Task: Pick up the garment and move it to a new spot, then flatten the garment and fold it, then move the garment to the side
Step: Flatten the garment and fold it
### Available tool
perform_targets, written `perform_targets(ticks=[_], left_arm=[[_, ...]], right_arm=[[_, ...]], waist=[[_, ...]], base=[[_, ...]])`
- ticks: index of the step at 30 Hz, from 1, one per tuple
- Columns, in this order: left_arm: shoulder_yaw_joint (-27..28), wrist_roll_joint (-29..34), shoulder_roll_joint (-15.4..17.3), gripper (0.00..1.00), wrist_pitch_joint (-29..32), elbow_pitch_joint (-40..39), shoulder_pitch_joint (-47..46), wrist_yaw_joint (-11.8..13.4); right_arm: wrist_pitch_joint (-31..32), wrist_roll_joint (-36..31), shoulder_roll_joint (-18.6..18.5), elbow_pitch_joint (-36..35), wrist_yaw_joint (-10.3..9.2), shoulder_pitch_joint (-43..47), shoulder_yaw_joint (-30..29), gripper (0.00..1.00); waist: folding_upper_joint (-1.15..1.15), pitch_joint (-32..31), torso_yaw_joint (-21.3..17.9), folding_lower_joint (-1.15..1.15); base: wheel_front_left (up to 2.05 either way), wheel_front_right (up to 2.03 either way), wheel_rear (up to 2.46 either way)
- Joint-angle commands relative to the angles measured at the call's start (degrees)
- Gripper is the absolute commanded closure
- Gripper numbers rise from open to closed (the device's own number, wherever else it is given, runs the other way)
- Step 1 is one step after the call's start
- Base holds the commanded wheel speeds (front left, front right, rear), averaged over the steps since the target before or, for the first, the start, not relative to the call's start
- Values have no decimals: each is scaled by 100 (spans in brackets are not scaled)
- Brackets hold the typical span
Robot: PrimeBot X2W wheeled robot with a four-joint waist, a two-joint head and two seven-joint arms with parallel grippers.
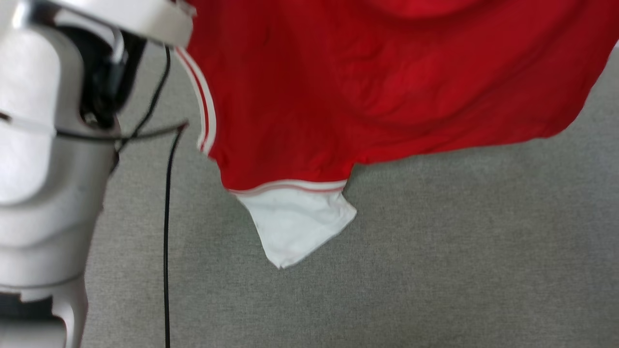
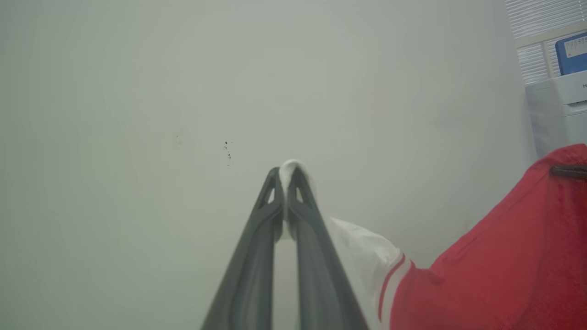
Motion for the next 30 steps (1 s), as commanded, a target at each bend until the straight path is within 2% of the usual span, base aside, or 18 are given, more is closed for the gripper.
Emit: perform_targets(ticks=[1,11,19,25,30], left_arm=[[6,-5,-14,100,4,57,-224,-19],[-44,17,32,100,-30,1001,-2513,-162],[-347,-3,13,100,-221,1870,-4150,-205],[-621,-114,130,100,-348,2427,-4767,-214],[-834,-318,213,100,-579,2848,-4759,-216]], right_arm=[[26,-36,40,55,-7,-206,-18,100],[47,-312,225,1018,-7,-2270,35,100],[-205,-570,401,1965,-7,-3828,135,100],[-434,-653,484,2568,-7,-4603,436,100],[-661,-573,562,3049,-7,-4690,752,100]], waist=[[0,311,18,0],[0,1355,-11,0],[0,1890,34,0],[0,2243,45,0],[0,2439,18,0]], base=[[0,0,0],[0,0,0],[0,0,0],[0,0,0],[0,0,0]])
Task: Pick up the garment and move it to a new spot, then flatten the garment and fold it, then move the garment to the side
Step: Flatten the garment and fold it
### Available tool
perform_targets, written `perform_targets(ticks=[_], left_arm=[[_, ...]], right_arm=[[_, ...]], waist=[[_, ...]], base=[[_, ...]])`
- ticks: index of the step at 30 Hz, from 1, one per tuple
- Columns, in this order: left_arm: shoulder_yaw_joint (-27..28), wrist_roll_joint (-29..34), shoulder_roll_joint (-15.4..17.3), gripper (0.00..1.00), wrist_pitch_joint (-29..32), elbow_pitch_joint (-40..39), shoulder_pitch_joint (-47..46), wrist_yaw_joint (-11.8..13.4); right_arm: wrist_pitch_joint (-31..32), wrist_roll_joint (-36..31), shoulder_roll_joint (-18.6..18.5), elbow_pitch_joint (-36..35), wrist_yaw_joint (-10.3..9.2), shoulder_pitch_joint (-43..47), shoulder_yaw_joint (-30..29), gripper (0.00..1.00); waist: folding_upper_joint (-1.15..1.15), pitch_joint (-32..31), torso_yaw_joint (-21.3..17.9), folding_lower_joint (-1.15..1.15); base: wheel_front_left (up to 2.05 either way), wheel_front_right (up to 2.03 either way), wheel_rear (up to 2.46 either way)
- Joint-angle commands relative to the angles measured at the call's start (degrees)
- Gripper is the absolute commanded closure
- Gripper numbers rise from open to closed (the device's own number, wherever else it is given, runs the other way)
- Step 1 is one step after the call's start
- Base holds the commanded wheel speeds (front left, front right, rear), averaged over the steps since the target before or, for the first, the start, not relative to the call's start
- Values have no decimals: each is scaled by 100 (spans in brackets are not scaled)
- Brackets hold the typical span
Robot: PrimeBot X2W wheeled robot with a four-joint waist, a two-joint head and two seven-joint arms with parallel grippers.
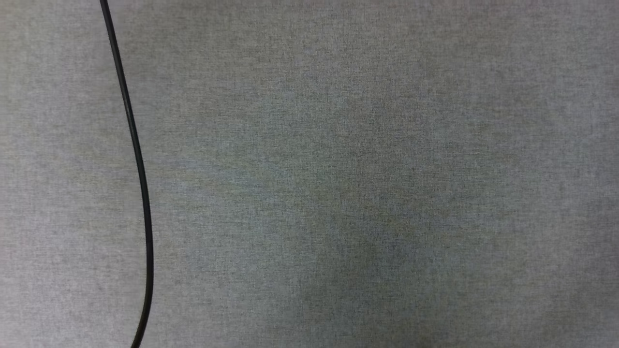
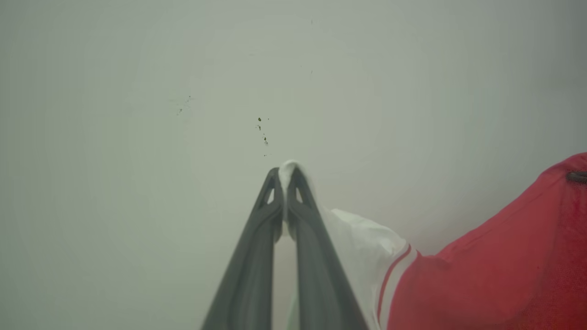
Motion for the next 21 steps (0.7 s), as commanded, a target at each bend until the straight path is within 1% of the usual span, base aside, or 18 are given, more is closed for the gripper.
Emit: perform_targets(ticks=[1,4,7,12,17,21], left_arm=[[-78,-122,39,100,-131,143,113,-4],[-209,-278,83,100,-265,330,303,-4],[-302,-383,123,100,-357,396,459,-4],[-406,-668,222,100,-558,444,1137,-5],[-388,-822,328,100,-659,300,2084,-3],[-351,-866,423,100,-685,-72,3033,86]], right_arm=[[-124,90,44,177,-7,68,168,100],[-262,182,76,397,-7,238,415,100],[-385,267,102,522,-7,356,538,100],[-711,558,188,762,-7,832,798,100],[-934,830,225,802,-7,1495,1130,100],[-1151,1027,186,703,-8,2081,1413,100]], waist=[[0,94,-20,-2],[0,116,-27,-2],[0,112,-23,-2],[0,17,7,-2],[0,-186,1,-2],[0,-434,-15,-2]], base=[[0,0,0],[0,0,0],[0,0,0],[0,0,0],[0,0,0],[0,0,0]])
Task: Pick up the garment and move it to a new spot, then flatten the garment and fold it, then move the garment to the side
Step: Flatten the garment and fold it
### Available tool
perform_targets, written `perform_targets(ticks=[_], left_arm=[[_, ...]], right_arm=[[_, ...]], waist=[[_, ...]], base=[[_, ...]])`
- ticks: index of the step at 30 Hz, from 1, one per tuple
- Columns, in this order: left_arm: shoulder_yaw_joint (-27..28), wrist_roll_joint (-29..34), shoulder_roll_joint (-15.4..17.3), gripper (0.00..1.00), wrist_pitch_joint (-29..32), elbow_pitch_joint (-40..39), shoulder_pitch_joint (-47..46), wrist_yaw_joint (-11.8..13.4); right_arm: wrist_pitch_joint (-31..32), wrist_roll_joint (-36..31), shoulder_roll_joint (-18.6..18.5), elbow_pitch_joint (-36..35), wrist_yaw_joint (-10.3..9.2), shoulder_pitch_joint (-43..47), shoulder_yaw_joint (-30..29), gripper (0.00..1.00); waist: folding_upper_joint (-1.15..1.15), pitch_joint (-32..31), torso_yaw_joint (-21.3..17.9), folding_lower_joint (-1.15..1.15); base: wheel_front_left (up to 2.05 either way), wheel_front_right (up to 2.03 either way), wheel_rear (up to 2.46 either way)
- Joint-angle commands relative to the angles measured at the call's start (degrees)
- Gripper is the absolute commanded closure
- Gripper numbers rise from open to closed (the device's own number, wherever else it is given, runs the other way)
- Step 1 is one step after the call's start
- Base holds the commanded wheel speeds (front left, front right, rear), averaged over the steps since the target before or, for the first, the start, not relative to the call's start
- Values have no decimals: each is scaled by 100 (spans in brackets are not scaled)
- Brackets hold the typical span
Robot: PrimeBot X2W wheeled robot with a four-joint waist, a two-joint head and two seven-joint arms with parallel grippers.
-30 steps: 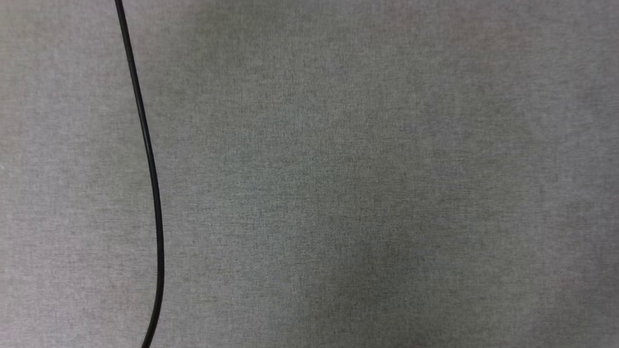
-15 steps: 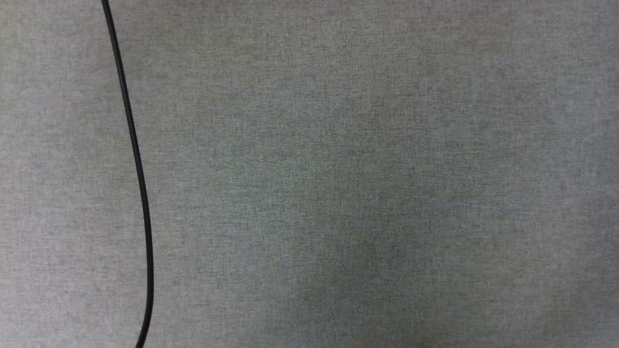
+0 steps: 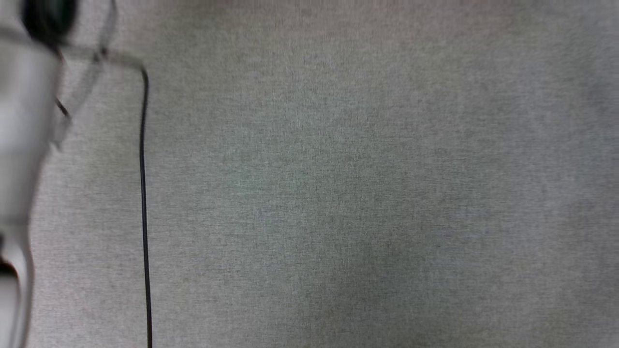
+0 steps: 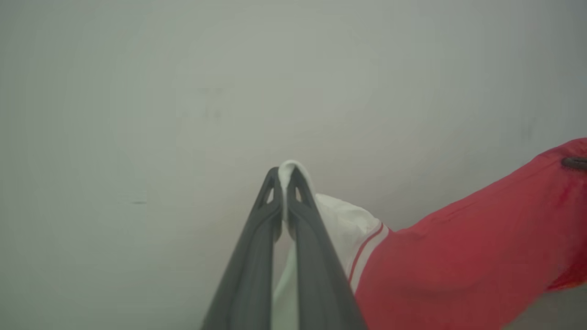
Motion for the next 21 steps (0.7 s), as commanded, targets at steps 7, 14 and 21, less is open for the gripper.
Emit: perform_targets(ticks=[7,14,21], left_arm=[[172,-282,162,100,-44,-730,1902,247],[146,-587,200,100,-43,-1321,3571,440],[-12,-905,360,100,104,-1531,4932,450]], right_arm=[[-124,428,-272,-306,-9,1222,532,100],[-160,879,-700,-780,-9,2395,855,100],[11,1073,-1081,-1194,-9,3425,1157,100]], waist=[[0,-653,59,0],[0,-1287,154,0],[0,-1899,136,0]], base=[[0,0,0],[0,0,0],[0,0,0]])
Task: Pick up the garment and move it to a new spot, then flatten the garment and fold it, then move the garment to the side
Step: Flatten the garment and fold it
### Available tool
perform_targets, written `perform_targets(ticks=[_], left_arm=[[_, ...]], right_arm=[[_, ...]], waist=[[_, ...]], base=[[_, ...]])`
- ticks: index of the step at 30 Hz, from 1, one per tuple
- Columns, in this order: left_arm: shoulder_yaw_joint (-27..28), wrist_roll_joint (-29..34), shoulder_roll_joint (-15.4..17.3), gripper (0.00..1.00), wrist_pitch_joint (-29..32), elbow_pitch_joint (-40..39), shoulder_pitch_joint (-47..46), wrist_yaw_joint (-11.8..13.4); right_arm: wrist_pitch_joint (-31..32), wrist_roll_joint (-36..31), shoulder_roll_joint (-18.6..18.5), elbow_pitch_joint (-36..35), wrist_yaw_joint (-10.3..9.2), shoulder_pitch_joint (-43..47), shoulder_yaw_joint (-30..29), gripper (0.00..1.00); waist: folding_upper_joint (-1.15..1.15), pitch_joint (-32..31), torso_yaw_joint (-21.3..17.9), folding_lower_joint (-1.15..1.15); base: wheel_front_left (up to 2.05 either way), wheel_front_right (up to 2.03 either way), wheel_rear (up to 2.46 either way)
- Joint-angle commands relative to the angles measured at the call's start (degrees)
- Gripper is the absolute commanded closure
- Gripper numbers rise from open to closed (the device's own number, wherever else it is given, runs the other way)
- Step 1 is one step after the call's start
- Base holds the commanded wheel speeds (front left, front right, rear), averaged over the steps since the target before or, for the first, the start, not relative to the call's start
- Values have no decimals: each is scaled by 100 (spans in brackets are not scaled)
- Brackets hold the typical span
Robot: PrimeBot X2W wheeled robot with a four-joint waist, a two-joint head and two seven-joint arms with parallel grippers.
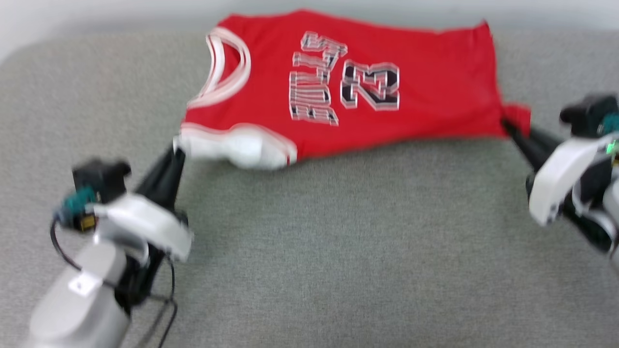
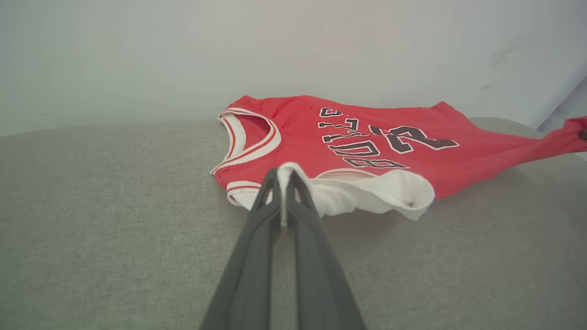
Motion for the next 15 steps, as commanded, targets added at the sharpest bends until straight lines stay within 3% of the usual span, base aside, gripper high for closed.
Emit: perform_targets(ticks=[1,15], left_arm=[[-31,-93,35,100,22,-43,324,22],[-297,-739,-42,100,136,-361,2749,374]], right_arm=[[28,67,-84,-54,-9,327,38,100],[11,429,-366,-411,-9,2468,231,100]], waist=[[-1,-345,1,2],[-1,-1474,71,2]], base=[[0,0,0],[0,0,0]])
